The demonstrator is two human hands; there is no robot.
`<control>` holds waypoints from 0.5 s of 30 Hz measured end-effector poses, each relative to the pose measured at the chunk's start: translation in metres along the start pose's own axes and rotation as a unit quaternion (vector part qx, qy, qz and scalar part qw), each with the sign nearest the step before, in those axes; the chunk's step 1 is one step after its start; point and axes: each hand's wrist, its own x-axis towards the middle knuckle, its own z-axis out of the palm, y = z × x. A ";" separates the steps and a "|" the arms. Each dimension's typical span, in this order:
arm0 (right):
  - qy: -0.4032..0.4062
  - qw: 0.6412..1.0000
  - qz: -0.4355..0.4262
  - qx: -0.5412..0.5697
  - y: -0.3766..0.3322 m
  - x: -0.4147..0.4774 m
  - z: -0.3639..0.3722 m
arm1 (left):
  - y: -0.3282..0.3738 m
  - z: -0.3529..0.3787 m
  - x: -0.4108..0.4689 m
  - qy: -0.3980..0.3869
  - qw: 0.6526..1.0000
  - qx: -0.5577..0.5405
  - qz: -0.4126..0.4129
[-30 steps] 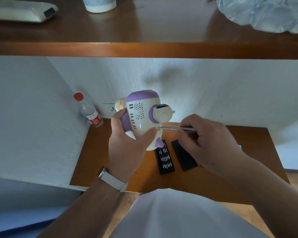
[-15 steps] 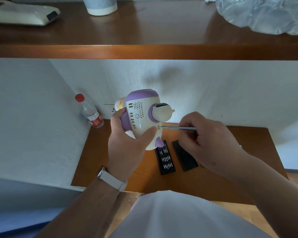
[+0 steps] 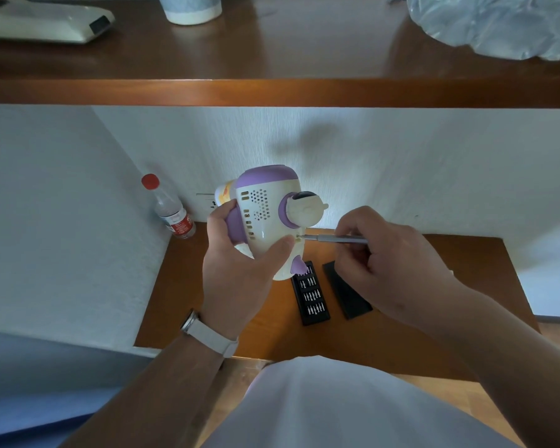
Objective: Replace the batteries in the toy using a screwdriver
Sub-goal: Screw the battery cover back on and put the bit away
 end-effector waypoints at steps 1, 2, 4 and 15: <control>-0.002 1.000 0.003 -0.002 0.000 0.000 0.000 | 0.000 0.000 0.000 0.000 1.000 0.000 0.001; -0.003 1.000 0.004 -0.003 0.000 0.000 0.000 | 0.000 -0.001 0.000 0.001 1.000 -0.001 0.001; -0.001 1.000 -0.001 -0.004 0.000 0.000 0.000 | 0.000 -0.001 0.000 0.002 1.000 -0.003 0.001; 0.008 1.000 0.009 -0.004 0.000 0.001 0.005 | -0.004 -0.002 -0.002 -0.003 1.000 -0.010 -0.002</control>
